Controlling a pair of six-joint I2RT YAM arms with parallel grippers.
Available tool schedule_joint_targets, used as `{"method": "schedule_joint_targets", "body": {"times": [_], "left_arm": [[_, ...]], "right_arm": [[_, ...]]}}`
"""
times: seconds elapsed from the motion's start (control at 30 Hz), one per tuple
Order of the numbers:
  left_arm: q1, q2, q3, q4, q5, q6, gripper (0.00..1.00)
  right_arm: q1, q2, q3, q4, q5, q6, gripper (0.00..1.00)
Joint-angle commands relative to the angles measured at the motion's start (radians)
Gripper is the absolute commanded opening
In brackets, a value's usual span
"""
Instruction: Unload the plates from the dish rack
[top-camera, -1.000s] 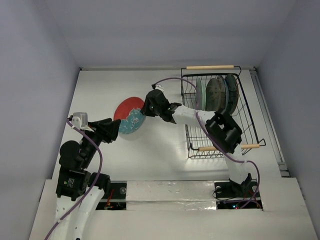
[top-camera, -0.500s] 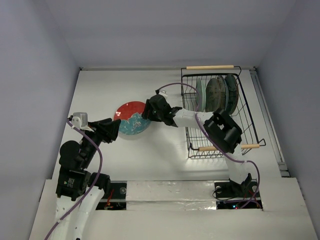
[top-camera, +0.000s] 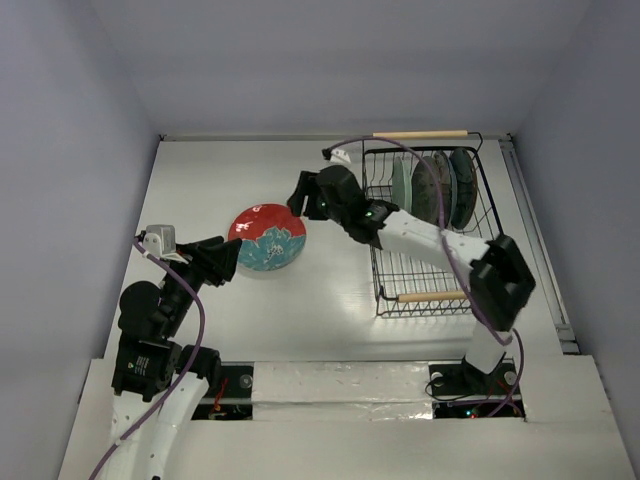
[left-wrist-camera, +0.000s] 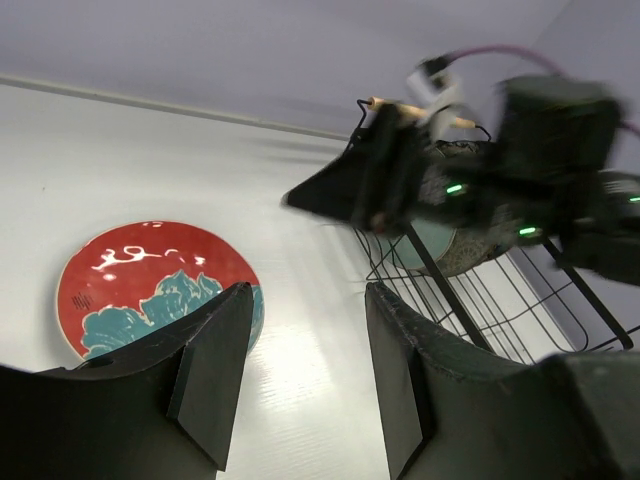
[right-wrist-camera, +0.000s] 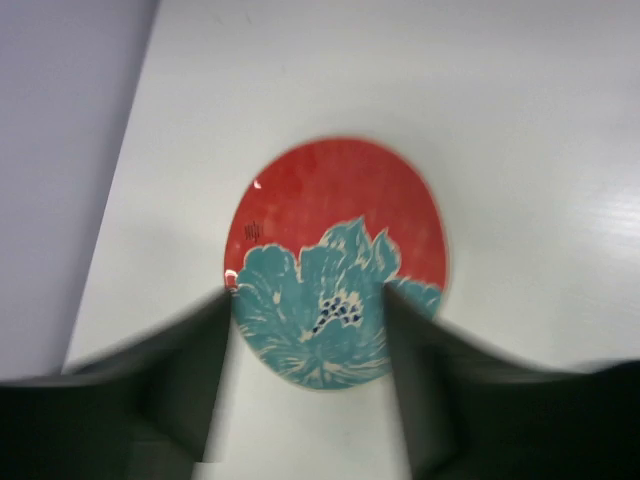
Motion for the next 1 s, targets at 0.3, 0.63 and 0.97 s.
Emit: {"method": "schedule_joint_targets", "body": {"times": [0.3,0.63,0.97], "left_arm": [[-0.007,0.006,-0.001,0.039,0.014,-0.006,0.46],[-0.007,0.017,-0.003,0.044,0.024,-0.006,0.46],[-0.007,0.017,-0.003,0.042,0.024,-0.006,0.46]], "right_arm": [[-0.076,-0.497,-0.132,-0.24,0.39,-0.274,0.0],[-0.26,-0.47,-0.149,-0.364,0.34,-0.352,0.64],[-0.28,-0.197,0.009,-0.456,0.527,-0.403,0.67]]}}
